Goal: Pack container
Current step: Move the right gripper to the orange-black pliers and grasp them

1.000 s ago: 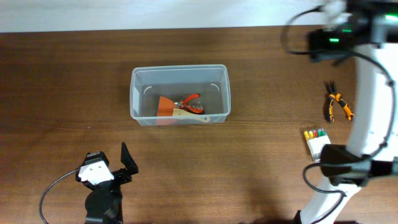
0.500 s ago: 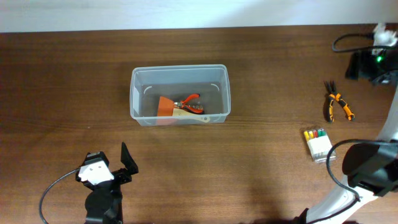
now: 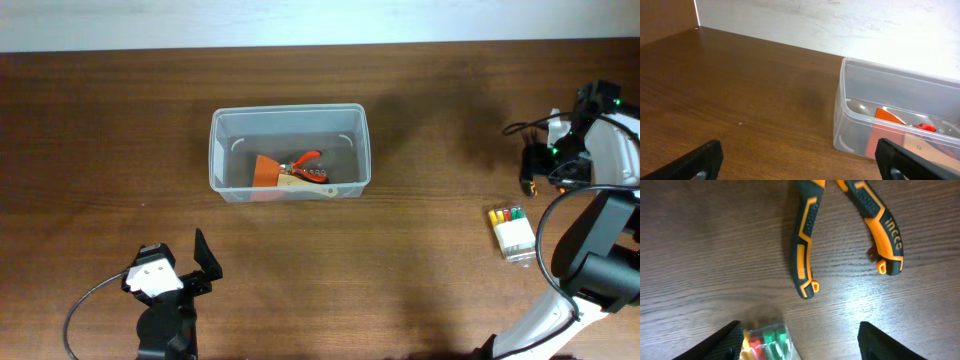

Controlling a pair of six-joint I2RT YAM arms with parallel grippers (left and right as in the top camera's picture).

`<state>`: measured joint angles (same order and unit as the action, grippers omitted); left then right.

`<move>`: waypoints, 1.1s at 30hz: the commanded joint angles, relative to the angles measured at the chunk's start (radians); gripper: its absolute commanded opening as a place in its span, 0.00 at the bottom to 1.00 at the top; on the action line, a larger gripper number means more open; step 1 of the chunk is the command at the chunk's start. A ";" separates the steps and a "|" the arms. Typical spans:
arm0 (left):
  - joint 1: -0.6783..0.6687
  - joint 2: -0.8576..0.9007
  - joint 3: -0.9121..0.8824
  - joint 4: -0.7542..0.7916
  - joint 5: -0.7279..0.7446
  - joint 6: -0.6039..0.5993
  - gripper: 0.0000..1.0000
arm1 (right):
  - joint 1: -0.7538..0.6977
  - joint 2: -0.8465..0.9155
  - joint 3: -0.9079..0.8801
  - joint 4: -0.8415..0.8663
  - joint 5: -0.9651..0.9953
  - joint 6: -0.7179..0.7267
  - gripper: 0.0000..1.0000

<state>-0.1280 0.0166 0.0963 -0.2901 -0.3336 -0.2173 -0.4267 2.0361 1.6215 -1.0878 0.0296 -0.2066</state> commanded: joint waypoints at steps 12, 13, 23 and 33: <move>-0.003 -0.005 -0.003 -0.002 -0.004 0.009 0.99 | 0.002 0.058 -0.073 0.204 0.019 0.003 0.68; -0.003 -0.005 -0.003 -0.002 -0.003 0.009 0.99 | 0.002 0.064 -0.073 0.213 0.015 0.003 0.68; -0.003 -0.005 -0.003 -0.002 -0.004 0.009 0.99 | 0.002 0.133 -0.073 0.253 -0.009 0.003 0.67; -0.003 -0.005 -0.003 -0.002 -0.003 0.009 0.99 | 0.007 0.185 -0.073 0.242 -0.026 0.003 0.24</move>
<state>-0.1280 0.0166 0.0963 -0.2901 -0.3336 -0.2173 -0.4255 2.1639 1.5597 -0.8368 -0.0048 -0.2096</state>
